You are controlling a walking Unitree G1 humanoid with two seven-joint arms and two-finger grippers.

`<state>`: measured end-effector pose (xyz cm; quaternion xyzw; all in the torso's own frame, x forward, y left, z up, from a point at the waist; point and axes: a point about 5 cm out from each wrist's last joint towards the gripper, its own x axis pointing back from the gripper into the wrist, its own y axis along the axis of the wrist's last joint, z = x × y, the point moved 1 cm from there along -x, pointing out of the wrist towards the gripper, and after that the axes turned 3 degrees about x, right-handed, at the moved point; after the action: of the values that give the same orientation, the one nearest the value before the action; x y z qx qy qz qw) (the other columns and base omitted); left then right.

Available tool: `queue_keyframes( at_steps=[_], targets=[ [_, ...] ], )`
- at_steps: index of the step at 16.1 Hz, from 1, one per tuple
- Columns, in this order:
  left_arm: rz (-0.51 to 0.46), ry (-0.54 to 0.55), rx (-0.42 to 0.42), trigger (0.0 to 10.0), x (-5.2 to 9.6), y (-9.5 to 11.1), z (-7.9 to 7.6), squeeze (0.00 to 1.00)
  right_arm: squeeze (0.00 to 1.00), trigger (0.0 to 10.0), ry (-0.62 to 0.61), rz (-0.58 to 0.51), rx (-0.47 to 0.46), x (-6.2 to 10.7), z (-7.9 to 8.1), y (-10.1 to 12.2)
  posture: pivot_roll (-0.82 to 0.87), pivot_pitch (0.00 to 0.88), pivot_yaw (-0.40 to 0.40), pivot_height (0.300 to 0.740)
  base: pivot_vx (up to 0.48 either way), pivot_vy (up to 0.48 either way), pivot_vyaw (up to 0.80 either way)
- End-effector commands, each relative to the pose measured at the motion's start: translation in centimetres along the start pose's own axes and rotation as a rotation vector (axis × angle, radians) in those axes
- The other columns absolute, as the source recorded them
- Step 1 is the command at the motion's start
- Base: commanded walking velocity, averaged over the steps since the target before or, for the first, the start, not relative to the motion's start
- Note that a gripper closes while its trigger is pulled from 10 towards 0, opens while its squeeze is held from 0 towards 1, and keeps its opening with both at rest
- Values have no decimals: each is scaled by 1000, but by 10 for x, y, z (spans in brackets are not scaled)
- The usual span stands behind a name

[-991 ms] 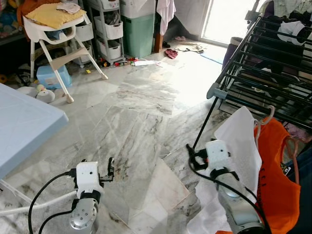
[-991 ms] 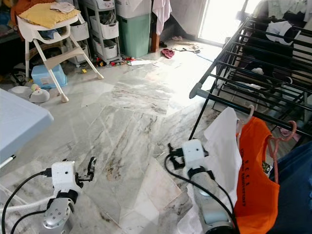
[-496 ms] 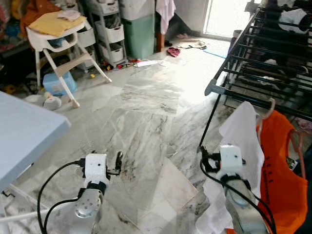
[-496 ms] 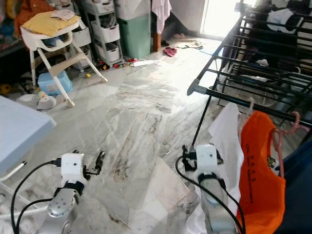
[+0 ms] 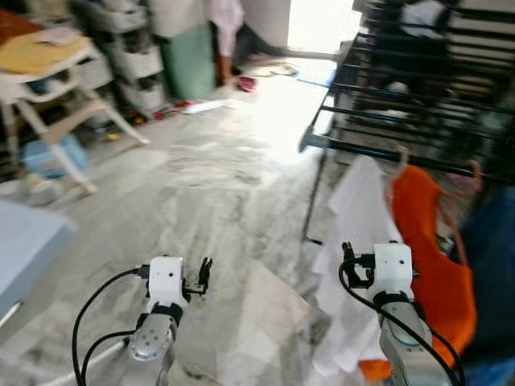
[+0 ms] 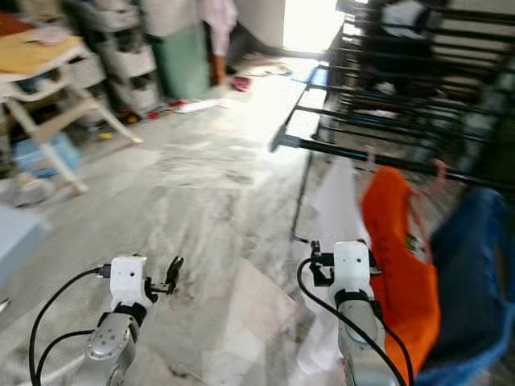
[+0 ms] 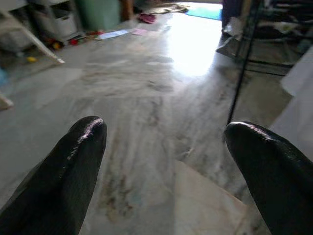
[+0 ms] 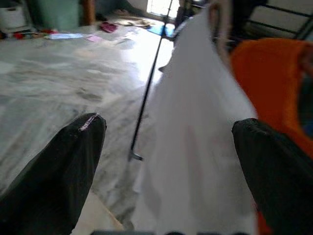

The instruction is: Hang hanger

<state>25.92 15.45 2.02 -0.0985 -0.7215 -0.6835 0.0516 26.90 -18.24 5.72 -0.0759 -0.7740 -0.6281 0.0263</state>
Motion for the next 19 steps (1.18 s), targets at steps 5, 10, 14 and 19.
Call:
queue_keyframes(
  at_steps=[5,10,14,19],
  targets=[
    [28,-36,45,10000,0,-2,3,0,0,10000,-18,-9,6,1,-2,7,-112,0,66,740,0,0,-800],
    [25,-56,44,10000,-1,0,4,0,0,10000,-32,-4,7,3,-3,6,-116,0,74,740,0,0,-800],
    [13,-109,13,10000,-3,4,-3,0,0,10000,-75,-5,30,4,-11,7,-123,0,79,740,0,0,-800],
    [14,-151,25,10000,-5,8,-10,0,0,10000,-68,-16,32,4,-9,9,-122,0,77,740,0,0,-800]
  ],
)
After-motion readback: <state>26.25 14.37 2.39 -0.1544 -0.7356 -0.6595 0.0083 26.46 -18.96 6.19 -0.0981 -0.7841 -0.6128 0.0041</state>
